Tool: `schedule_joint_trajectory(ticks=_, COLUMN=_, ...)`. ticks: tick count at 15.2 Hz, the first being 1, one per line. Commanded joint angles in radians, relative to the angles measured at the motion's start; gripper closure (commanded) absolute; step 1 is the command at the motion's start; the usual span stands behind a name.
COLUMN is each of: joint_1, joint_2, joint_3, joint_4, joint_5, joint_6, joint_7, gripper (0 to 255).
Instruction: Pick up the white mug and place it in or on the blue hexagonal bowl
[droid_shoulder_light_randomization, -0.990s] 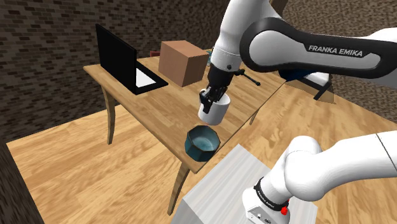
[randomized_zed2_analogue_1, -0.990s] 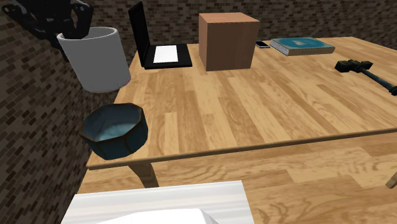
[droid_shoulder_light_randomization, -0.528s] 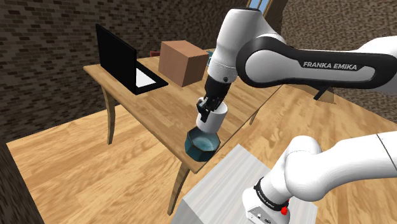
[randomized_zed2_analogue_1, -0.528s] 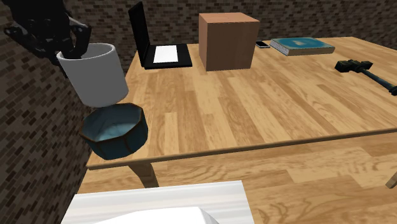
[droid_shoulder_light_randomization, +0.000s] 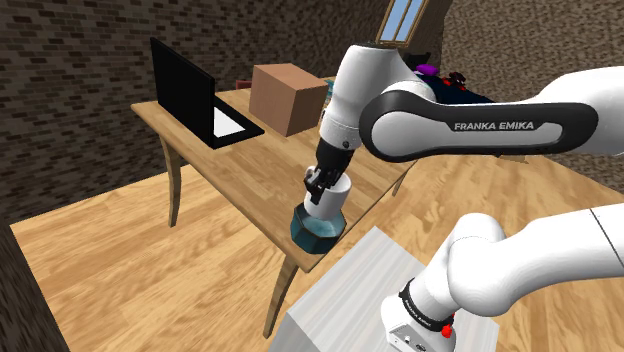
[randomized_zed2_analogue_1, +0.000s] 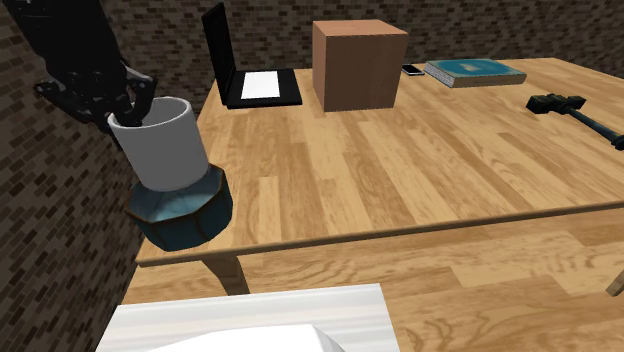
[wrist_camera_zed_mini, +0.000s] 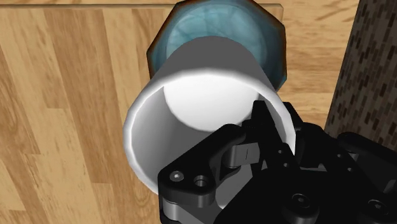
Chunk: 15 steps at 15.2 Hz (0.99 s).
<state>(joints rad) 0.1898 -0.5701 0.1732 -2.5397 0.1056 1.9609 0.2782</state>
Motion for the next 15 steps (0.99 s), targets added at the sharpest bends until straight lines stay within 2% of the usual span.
schedule_joint_trajectory(ticks=1, joint_1=0.0, joint_2=0.007, joint_3=0.002, joint_4=-0.022, joint_5=0.001, joint_6=0.03, joint_7=0.0, gripper=255)
schedule_joint_trajectory(ticks=10, joint_1=0.001, joint_2=0.01, joint_3=0.003, joint_4=-0.03, joint_5=0.002, joint_6=0.041, joint_7=0.0, gripper=255)
schedule_joint_trajectory(ticks=11, joint_1=0.001, joint_2=0.01, joint_3=0.003, joint_4=-0.03, joint_5=0.002, joint_6=0.041, joint_7=0.0, gripper=0)
schedule_joint_trajectory(ticks=15, joint_1=0.001, joint_2=0.01, joint_3=0.003, joint_4=-0.03, joint_5=0.002, joint_6=0.041, joint_7=0.0, gripper=0)
